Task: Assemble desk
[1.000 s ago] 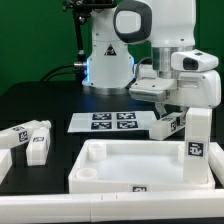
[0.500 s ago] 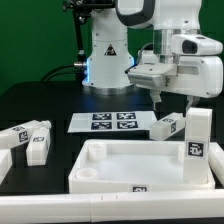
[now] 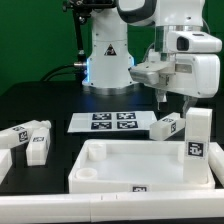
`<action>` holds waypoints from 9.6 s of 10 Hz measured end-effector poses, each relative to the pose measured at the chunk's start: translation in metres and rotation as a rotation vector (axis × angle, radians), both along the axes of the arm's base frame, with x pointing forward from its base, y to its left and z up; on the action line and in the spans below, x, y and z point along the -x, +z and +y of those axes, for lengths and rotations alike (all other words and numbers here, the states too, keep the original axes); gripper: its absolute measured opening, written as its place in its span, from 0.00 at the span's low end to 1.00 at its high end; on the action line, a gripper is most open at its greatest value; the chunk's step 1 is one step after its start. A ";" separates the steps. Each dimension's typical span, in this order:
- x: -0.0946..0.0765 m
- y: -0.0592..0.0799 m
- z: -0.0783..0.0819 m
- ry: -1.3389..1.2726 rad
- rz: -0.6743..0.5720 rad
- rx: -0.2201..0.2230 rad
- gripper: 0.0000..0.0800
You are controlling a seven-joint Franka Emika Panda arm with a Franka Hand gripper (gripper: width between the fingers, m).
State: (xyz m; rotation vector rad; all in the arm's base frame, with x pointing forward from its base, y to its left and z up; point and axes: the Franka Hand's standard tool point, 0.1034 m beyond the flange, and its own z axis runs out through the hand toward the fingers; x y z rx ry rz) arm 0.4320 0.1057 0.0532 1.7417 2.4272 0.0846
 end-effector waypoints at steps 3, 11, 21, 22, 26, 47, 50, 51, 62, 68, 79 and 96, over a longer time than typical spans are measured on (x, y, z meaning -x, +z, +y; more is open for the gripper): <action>-0.015 0.006 -0.005 -0.459 -0.022 -0.077 0.81; -0.015 0.007 0.005 -1.177 -0.024 -0.206 0.81; -0.009 0.001 -0.009 -2.255 0.128 -0.232 0.81; -0.014 -0.006 -0.036 -2.383 0.185 -0.248 0.81; -0.016 -0.009 -0.043 -2.590 0.183 -0.243 0.81; 0.016 -0.041 -0.037 -2.594 1.177 0.372 0.81; 0.016 -0.041 -0.037 -2.594 1.176 0.372 0.57; 0.016 -0.041 -0.037 -2.595 1.176 0.372 0.40; -0.055 0.042 -0.084 -2.588 0.687 -0.085 0.36; -0.105 0.095 -0.107 -2.534 0.282 -0.395 0.36; -0.149 0.107 -0.161 -2.110 -0.499 -0.850 0.36; -0.152 0.068 -0.170 -2.135 -0.481 -0.779 0.36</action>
Offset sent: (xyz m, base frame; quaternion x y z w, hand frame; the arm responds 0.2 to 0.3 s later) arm 0.0101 -0.0108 0.0084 -0.0578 -0.0615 0.4330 0.8974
